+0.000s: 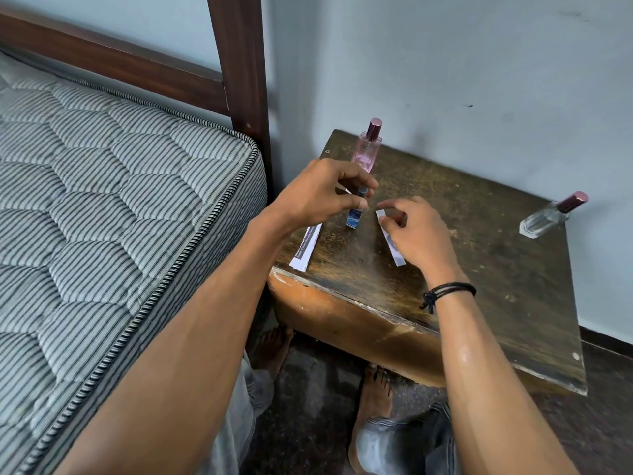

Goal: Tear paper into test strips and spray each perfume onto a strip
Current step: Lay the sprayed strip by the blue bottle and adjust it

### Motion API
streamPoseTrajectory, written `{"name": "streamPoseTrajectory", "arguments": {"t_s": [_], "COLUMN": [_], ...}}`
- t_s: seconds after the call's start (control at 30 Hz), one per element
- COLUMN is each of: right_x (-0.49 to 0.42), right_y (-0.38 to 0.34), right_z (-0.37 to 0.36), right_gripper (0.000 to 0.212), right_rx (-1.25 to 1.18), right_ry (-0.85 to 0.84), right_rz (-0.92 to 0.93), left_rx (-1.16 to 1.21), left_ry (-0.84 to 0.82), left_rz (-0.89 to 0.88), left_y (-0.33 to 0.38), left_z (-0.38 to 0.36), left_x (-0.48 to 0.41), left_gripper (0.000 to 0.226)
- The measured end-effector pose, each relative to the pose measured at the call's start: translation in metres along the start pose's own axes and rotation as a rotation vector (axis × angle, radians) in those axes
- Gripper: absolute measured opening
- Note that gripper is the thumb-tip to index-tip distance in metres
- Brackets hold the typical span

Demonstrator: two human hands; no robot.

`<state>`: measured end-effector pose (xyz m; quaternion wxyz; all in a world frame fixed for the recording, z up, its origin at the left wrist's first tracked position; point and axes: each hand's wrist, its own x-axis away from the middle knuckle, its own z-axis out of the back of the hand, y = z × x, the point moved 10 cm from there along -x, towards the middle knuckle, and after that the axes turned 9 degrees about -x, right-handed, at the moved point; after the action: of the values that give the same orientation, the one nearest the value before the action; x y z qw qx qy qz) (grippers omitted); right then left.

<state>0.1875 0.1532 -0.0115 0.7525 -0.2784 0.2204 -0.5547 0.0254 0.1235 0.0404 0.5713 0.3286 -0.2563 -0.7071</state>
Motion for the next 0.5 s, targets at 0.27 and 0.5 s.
{"name": "streamPoseTrajectory", "arguments": {"t_s": [0.27, 0.5], "right_x": [-0.003, -0.002], "right_y": [0.001, 0.002], "right_z": [-0.004, -0.002], "right_gripper": [0.012, 0.006], "right_rx": [0.042, 0.035], "right_ry": [0.01, 0.034], "right_rz": [0.003, 0.004], "left_rx": [0.038, 0.097], "left_ry": [-0.034, 0.104], "left_rz": [0.014, 0.001], "left_y": [-0.001, 0.008], "left_z": [-0.001, 0.017], "left_x": [0.004, 0.005], "left_gripper": [0.033, 0.031]}}
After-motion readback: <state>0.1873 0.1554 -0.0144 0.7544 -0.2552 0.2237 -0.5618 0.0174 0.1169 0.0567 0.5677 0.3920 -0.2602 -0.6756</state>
